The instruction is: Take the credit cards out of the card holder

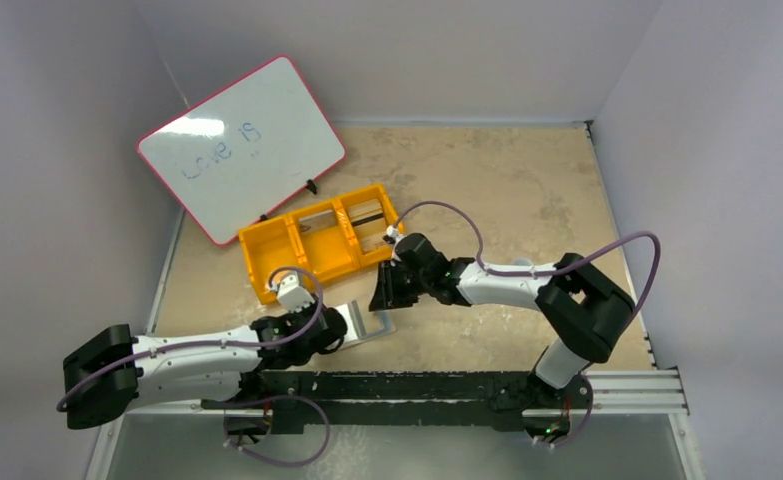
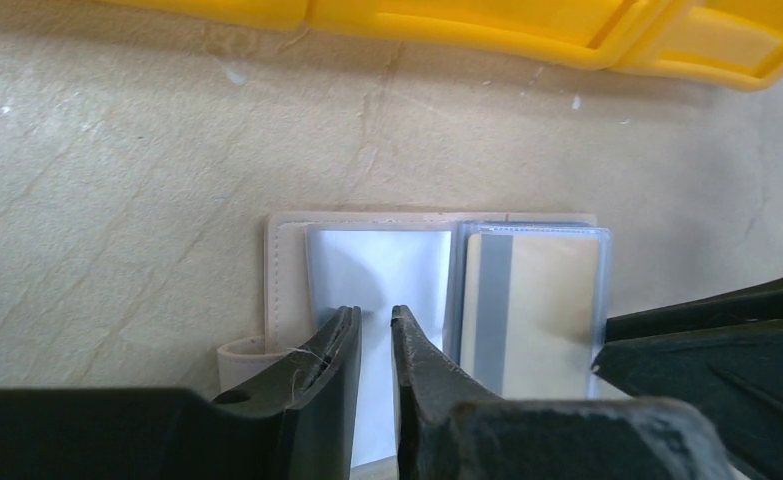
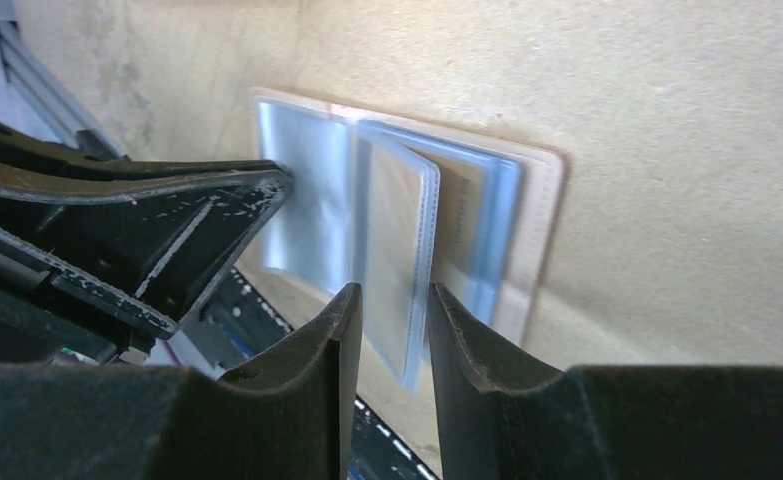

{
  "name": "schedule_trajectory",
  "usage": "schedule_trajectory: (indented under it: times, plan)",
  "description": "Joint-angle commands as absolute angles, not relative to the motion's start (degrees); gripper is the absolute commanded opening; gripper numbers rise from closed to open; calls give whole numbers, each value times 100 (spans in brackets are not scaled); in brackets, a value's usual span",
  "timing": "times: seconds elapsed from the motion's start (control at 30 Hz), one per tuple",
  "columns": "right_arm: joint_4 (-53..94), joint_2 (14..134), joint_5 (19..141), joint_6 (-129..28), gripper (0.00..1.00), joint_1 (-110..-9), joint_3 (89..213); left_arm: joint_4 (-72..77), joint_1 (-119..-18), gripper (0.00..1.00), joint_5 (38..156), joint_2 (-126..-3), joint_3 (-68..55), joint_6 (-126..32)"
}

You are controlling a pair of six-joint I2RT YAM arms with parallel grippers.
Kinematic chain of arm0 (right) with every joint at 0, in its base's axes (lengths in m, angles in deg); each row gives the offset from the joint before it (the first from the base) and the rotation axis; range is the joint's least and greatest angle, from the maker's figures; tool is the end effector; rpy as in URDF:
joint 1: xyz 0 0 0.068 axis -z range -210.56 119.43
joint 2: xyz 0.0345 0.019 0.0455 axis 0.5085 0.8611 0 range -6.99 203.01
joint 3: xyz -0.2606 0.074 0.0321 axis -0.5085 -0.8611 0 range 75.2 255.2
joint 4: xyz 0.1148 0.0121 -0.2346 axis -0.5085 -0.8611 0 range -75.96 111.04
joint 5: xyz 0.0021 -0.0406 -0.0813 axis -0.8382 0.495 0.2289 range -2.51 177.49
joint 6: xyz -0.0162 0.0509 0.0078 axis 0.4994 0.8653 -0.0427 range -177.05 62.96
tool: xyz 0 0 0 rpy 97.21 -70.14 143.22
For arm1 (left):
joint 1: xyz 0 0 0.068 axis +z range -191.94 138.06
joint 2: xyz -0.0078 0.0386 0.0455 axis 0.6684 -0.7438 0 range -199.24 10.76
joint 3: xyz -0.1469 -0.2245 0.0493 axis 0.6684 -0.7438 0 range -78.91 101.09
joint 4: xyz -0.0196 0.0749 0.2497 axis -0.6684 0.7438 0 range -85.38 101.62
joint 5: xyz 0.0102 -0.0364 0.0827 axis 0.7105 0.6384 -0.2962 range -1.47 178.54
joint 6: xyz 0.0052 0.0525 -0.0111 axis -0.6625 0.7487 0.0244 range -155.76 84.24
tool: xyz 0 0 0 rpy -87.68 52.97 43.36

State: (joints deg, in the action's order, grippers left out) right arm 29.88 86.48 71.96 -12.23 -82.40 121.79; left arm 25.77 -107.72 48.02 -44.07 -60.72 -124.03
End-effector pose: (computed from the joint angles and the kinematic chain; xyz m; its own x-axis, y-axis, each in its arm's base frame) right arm 0.1979 0.2673 0.1723 -0.8959 -0.0410 -0.4425 -0.3615 0.6462 0.6722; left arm 0.0844 -0.1311 0.1457 -0.5614 -0.6042 -0.5655 -0.3305 0.7902 -0.5162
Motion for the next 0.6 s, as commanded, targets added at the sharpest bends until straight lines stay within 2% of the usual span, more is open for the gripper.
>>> schedule_trajectory:
  times: [0.0, 0.27, 0.47, 0.57]
  plan:
    - [2527, 8505, 7701, -1350, 34, -8311, 12453, 2629, -10803, 17, 4833, -4384, -6238, -12570]
    - [2694, 8666, 7449, -1331, 35, -8381, 12569, 2373, -10803, 11, 4906, -4355, -6345, -12515]
    - [2354, 8978, 7872, -1333, 40, -8374, 12753, 2304, -10803, 9, 4942, -4391, -6348, -12472]
    - [2746, 9111, 7510, -1304, 39, -8377, 12590, 2271, -10802, 8, 4956, -4391, -6348, -12453]
